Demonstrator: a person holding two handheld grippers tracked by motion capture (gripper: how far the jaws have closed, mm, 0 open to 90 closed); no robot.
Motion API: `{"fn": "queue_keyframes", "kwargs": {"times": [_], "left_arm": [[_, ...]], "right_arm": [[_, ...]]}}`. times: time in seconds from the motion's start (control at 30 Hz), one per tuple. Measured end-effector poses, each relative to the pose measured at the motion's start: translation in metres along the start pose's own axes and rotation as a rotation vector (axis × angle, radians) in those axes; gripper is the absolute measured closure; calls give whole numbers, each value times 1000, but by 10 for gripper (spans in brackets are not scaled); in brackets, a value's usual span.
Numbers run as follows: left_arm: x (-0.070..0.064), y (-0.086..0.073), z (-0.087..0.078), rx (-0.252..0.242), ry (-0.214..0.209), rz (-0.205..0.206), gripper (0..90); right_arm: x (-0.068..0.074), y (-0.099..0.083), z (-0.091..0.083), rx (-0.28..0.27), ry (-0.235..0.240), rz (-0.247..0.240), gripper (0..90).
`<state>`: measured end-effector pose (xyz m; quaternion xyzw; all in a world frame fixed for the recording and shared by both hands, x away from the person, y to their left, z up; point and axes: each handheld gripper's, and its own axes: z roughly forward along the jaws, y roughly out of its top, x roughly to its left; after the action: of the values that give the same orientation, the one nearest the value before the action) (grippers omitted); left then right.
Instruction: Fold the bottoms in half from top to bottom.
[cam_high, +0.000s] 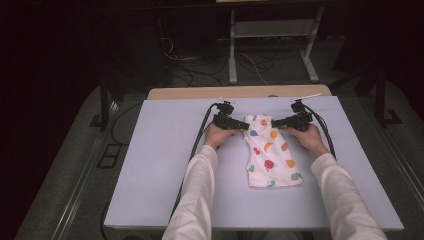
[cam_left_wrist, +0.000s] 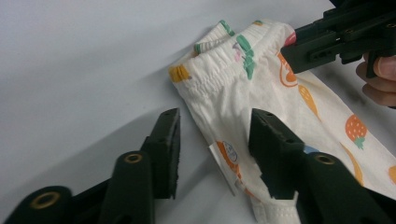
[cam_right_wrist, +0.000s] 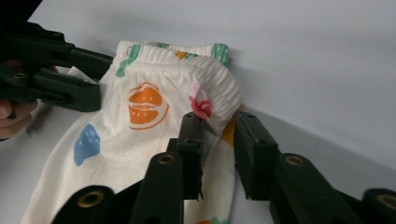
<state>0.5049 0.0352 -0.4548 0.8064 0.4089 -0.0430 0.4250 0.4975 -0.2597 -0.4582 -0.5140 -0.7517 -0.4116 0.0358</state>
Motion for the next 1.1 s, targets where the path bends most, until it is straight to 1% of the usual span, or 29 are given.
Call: {"fn": "queue_keyframes", "kwargs": {"times": [0.07,0.13,0.2,0.23,0.33,0.4,0.47,0.53,0.57,0.63,0.67,0.77,0.8,0.97,1.03,1.1], "left_arm": [[0,0,1,-5,9,-4,624],[-1,-1,4,-9,7,-2,673],[-2,-1,5,-11,13,-6,725],[-3,-1,6,-13,14,-6,757],[-5,-2,8,-13,29,8,837],[-7,-3,10,-23,41,12,866],[-8,-4,11,-33,44,8,878],[-10,-4,11,-34,49,8,883],[-10,-4,10,-37,47,12,883],[-11,-5,9,-47,39,5,884],[-12,-5,9,-50,38,9,884],[-13,-6,8,-59,33,12,885],[-14,-6,8,-60,32,19,885],[-19,-7,3,-79,21,37,886],[-21,-10,2,-104,12,26,885],[-22,-12,2,-111,6,21,885]], "right_arm": [[1,0,1,1,0,7,755],[2,0,2,2,-4,5,785],[2,-1,2,7,-6,5,826],[2,-1,2,2,-3,13,847],[1,-2,0,-8,8,22,873],[1,-3,-1,-13,15,24,875],[0,-4,-3,-22,22,28,875],[0,-4,-4,-25,30,33,876],[0,-4,-5,-29,40,38,876],[0,-5,-8,-39,44,41,877],[0,-5,-9,-44,47,42,877],[1,-5,-12,-51,34,30,877],[1,-6,-13,-53,41,31,877],[3,-10,-18,-72,28,11,877],[5,-11,-19,-72,18,6,877],[6,-12,-20,-77,20,5,877]]}}
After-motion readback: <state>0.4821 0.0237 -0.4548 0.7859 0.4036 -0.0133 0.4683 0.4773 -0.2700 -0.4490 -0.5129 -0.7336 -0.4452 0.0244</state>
